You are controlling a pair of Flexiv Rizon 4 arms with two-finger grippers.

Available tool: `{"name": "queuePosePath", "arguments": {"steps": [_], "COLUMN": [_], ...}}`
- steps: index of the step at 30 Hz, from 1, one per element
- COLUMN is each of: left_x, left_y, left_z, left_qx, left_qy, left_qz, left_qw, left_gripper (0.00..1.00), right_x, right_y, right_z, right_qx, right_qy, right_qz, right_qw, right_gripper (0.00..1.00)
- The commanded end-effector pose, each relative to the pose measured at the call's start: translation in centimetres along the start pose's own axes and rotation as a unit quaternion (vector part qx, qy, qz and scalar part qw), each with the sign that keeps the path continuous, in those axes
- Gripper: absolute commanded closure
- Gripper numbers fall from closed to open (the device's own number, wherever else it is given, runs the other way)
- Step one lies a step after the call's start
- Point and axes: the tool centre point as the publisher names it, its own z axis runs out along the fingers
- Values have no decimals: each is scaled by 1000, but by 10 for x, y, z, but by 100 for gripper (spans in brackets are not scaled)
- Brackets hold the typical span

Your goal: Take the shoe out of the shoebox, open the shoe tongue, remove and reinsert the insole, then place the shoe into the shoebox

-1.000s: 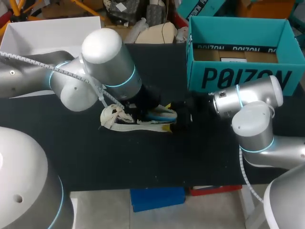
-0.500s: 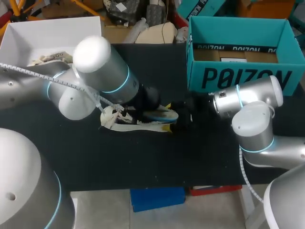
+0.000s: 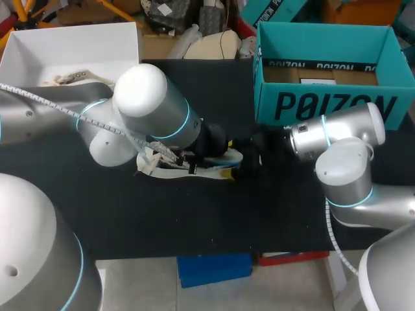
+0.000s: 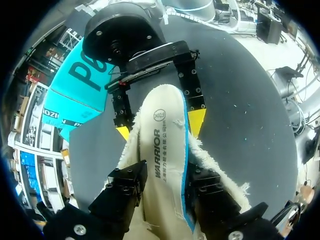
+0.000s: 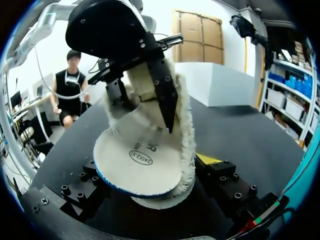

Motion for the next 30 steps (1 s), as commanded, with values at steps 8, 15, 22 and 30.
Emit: {"name": "queuePosePath", "arguments": {"steps": [8,15,22,30], "left_x": [-3,-7,-8,-4], "left_y": [-18,-32,-40,-37], "left_z": [8,10,10,8], "left_qx": [10,18,17,9], "left_qy": [-5,-7,-15,-14], "left_qz": [3,10,14,6], "left_qw": [1000,1000,1000,1000], "left_gripper": [57,58,66,100], "right_x": [0,0,0,0], "right_y": [-1,-1,-1,-1], "right_z": [0,0,0,0], "right_qx": [1,1,1,1], "right_qy": [0,0,0,0], "right_qz": [1,1,1,1], "right_qw": [1000,1000,1000,1000], "right_gripper": [100,100,100,100]}}
